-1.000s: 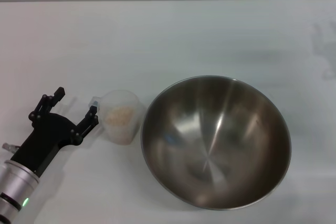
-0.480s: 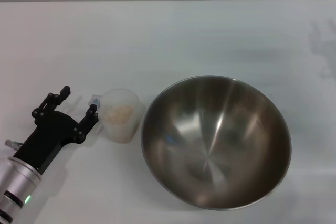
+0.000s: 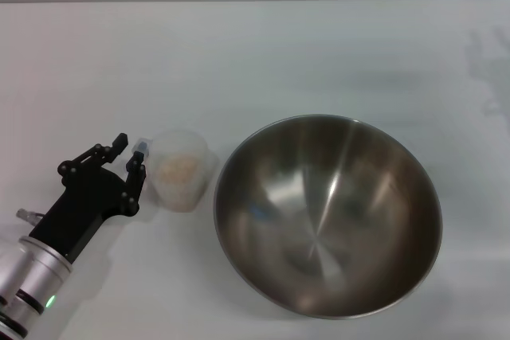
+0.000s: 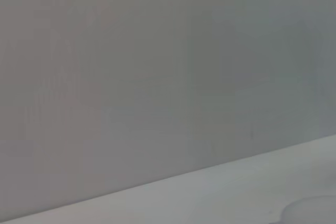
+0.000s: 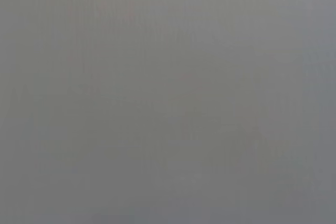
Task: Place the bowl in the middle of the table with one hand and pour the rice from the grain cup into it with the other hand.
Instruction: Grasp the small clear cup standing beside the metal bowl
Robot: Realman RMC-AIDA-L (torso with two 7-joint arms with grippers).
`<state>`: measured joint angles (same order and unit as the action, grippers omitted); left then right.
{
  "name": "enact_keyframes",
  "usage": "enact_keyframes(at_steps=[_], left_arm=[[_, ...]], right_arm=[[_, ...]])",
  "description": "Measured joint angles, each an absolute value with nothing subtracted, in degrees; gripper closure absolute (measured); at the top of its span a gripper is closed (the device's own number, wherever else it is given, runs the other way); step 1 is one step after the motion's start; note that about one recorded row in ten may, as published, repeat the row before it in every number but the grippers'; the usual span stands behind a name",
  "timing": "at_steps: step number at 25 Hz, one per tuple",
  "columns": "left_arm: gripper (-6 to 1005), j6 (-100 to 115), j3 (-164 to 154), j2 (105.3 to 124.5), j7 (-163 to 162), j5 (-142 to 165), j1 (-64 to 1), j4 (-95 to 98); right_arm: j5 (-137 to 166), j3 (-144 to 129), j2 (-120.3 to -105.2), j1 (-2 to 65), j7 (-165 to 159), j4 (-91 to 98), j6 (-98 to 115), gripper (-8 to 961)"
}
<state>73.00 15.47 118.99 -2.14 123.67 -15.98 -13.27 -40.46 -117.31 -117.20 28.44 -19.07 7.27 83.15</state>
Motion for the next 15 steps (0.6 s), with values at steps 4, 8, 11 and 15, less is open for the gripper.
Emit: enact_keyframes(at_steps=[4, 8, 11, 15], left_arm=[[718, 73.02, 15.47, 119.08, -2.34, 123.66, -16.39, -13.69], [900, 72.79, 15.82, 119.09, -2.25, 123.68, -16.65, -14.68], [938, 72.93, 15.9, 119.09, -2.15, 123.66, -17.12, -14.78], [976, 75.63, 15.96, 119.1, 1.14, 123.42, -17.46, -14.94]], right_arm=[[-40.5, -117.28, -117.11, 28.58, -19.07, 7.27, 82.86, 512], [-40.54, -117.05, -117.08, 28.59, -19.07, 7.29, 82.7, 512], [-40.53, -117.04, -117.07, 28.58, -19.07, 7.3, 82.66, 512], [-40.55, -116.96, -117.07, 28.52, -19.07, 7.15, 82.82, 512]])
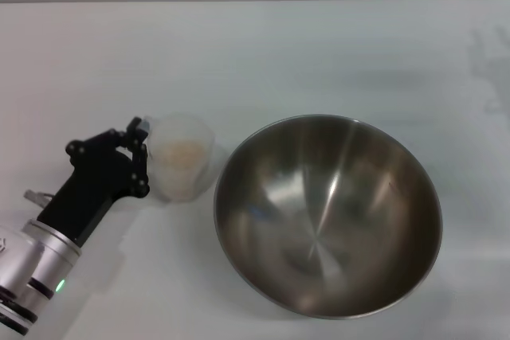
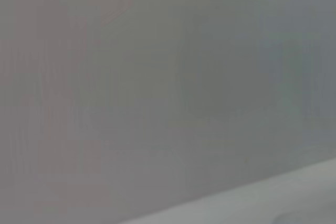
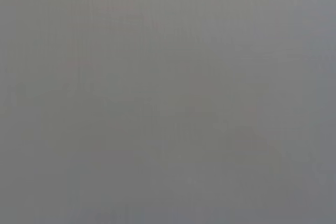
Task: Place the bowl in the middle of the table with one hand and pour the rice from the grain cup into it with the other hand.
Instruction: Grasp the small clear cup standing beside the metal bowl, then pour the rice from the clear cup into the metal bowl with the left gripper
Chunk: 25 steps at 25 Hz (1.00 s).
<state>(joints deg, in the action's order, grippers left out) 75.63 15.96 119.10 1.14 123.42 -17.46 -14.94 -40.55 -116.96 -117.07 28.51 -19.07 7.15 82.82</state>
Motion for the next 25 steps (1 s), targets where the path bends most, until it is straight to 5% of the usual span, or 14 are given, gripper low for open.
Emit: enact_keyframes(at_steps=[25], left_arm=[[973, 91.27, 16.75, 119.18, 75.69, 139.49, -21.02, -18.48]], right_arm=[[-40.54, -114.57, -116.21, 30.41, -16.05, 6.44, 82.64, 512]])
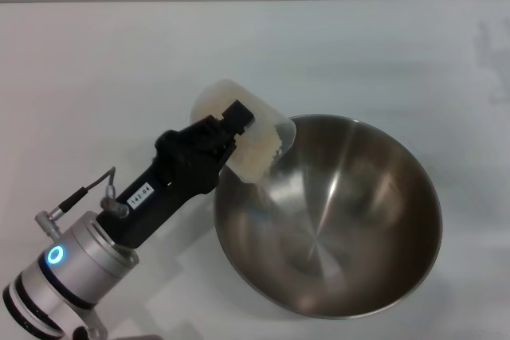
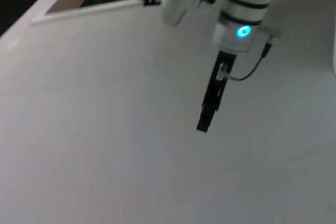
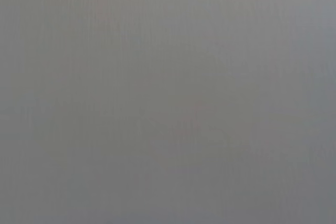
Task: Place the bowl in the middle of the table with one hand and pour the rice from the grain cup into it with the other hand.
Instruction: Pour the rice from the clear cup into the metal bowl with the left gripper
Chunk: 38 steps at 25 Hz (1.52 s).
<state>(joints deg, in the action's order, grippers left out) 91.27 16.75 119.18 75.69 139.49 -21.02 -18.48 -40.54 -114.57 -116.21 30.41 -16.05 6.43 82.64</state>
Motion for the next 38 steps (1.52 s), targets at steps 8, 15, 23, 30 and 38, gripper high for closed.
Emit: enact_keyframes(at_steps=[8, 15, 23, 30, 38], left_arm=[[971, 92.05, 16.95, 119.18, 99.67, 144.08, -21.77, -18.55], [969, 92.17, 17.26, 119.18, 108.99, 148.01, -21.85, -18.49], [967, 91.84, 17.31, 119.18, 115.04, 148.74, -21.95, -18.55], [965, 91.76, 17.21, 119.18, 117.11, 148.8, -21.98, -18.48], [963, 91.62, 17.14, 119.18, 116.84, 148.81, -21.88, -18.22]], right_arm=[[-40.38, -114.58, -115.94, 31.19, -13.71, 5.54, 81.52, 512], [-40.22, -114.58, -115.97, 31.11, -13.16, 5.48, 81.21, 512], [-40.1, -114.58, -116.01, 31.08, -13.16, 5.41, 80.36, 512], [-40.08, -114.58, -116.02, 31.13, -13.11, 5.09, 80.32, 512], [-40.07, -114.64, -116.02, 31.12, -13.09, 5.09, 80.32, 512]])
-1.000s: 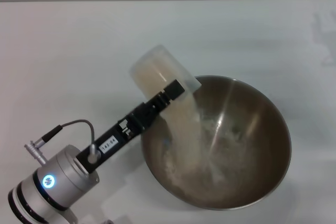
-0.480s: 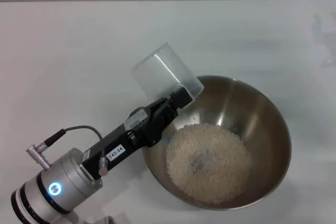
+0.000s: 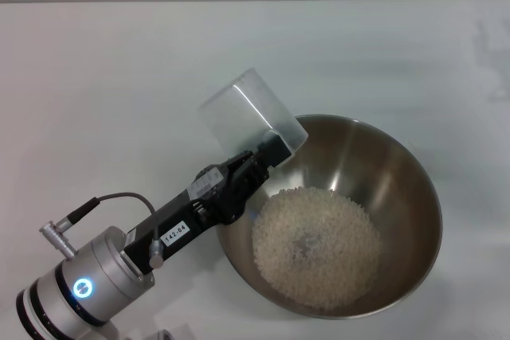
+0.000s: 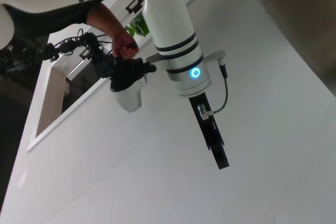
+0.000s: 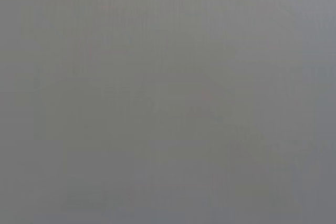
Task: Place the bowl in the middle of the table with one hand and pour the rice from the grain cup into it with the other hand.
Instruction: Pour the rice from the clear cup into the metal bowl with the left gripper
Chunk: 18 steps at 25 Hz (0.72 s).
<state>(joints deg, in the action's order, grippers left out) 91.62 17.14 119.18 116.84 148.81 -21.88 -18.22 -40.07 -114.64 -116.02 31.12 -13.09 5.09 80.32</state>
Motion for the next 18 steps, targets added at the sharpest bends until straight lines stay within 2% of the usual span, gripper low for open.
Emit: enact_keyframes(at_steps=[5, 13, 18], left_arm=[[961, 91.48, 17.27, 119.18, 114.3, 148.67, -21.81, -18.48], [959, 89.16, 27.97, 119.17, 61.75, 147.23, -18.34, -22.36], [958, 86.01, 30.07, 119.19, 40.4, 139.07, -17.28, -23.96]], right_arm=[[-40.07, -114.57, -116.02, 31.13, -13.09, 5.12, 80.28, 512], [-40.08, -114.59, -116.2, 31.14, -13.43, 5.97, 80.61, 512], [-40.08, -114.97, -116.51, 30.86, -13.43, 7.8, 81.07, 512]])
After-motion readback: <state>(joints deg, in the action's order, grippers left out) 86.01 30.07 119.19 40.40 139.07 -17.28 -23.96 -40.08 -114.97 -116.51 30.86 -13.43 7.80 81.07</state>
